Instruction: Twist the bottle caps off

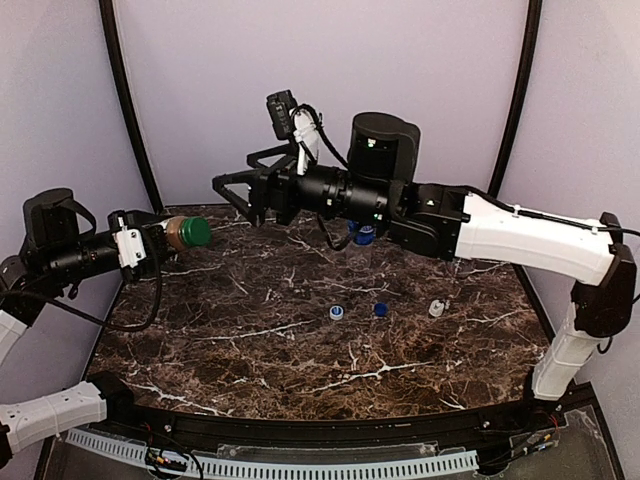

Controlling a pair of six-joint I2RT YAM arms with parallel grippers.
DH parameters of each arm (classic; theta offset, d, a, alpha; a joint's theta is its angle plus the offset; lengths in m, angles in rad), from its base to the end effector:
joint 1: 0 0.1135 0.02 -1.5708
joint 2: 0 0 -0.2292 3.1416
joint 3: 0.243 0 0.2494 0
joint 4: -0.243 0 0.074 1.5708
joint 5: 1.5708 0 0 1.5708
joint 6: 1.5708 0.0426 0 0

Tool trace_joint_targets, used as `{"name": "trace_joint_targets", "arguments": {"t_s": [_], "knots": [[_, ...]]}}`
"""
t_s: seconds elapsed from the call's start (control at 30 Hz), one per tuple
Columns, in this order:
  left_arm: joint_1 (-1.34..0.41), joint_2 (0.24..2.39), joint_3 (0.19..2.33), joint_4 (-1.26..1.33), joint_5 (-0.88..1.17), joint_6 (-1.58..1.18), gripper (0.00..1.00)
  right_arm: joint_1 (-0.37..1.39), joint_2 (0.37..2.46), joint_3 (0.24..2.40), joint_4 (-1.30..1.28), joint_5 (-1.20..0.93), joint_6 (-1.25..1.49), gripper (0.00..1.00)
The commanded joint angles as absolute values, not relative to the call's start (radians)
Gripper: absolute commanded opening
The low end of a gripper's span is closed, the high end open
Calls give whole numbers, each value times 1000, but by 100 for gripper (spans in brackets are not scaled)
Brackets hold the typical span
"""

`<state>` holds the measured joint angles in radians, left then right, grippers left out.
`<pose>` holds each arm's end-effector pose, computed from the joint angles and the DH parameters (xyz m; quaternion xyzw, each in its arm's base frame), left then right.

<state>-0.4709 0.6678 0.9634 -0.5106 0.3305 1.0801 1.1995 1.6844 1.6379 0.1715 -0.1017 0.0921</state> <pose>0.1415 -0.0875 0.3590 0.6115 0.4764 0.0633 0.6286 0.1433 0.3800 0.4044 -0.3798 0.5419 0.4776 0.5779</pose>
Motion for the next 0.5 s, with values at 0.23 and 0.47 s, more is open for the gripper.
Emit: {"name": "trace_joint_targets", "arguments": {"t_s": [0.23, 0.47], "knots": [[-574, 621, 727, 95, -26, 1498, 19, 1212, 1878, 1786, 170, -165, 561, 92], [-589, 614, 675, 206, -50, 1550, 18, 1196, 1896, 1735, 217, -177, 595, 81]]}}
